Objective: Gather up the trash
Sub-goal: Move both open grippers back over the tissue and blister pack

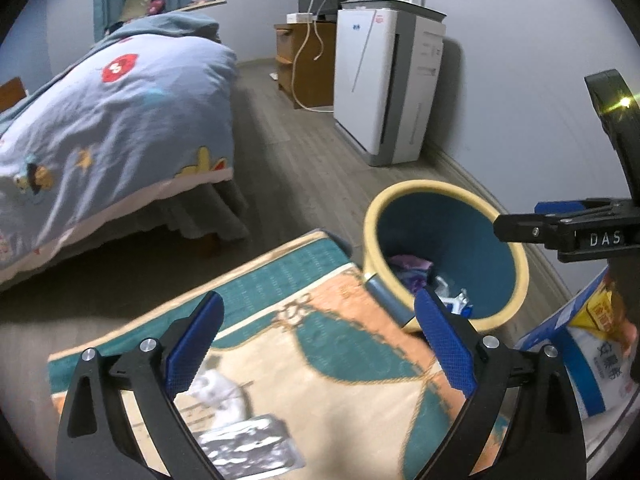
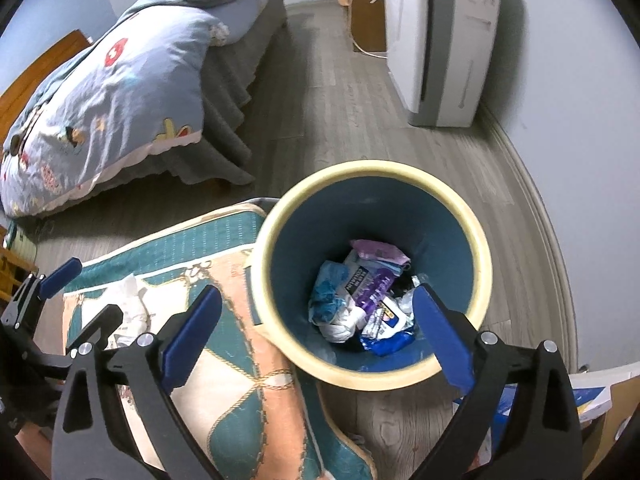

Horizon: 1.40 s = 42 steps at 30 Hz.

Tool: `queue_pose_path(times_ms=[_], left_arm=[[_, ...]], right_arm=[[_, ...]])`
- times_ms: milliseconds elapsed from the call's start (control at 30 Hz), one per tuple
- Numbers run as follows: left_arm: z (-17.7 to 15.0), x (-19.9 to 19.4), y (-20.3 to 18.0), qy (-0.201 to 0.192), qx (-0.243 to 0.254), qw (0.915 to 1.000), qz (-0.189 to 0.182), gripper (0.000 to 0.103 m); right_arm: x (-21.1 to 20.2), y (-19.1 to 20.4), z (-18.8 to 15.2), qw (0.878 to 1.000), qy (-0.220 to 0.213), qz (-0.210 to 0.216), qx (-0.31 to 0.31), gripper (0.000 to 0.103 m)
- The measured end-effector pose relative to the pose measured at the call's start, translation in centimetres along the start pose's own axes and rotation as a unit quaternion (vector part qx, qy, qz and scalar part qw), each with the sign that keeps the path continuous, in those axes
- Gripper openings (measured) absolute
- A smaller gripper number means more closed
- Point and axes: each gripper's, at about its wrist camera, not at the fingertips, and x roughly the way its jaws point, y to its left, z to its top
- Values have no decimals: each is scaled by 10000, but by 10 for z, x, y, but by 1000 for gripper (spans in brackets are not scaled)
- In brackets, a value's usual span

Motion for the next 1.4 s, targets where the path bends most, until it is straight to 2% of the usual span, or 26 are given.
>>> queue_pose_path(times_ms=[400,633,767,900,1033,1267,1400], left_arm=[[-33,-36,55,80,93,9993,346,95],[-63,-44,106,294,-270,9972,627,95],[-75,-53,132,314,-423,9956,779,95],[-84,-57,150,370,-583,9938,875,95],[-85,-57,164,385,-687,9930,880,95],[-83,-48,181,455,-751,9921,899,95],[-84,-43,190,515,-869,9908,898,95]], right_arm=[[18,71,-10,9971,231,175,-697,97],[46,121,-30,9907,628,425,-1127,97],[63,160,-48,9818,864,670,-1555,97],[83,193,-64,9720,1095,733,-1947,97],[98,221,-75,9568,1166,816,-2534,97],[119,248,-95,9248,1407,1026,-3384,97],[128,254,-101,9145,1561,1252,-3517,97]])
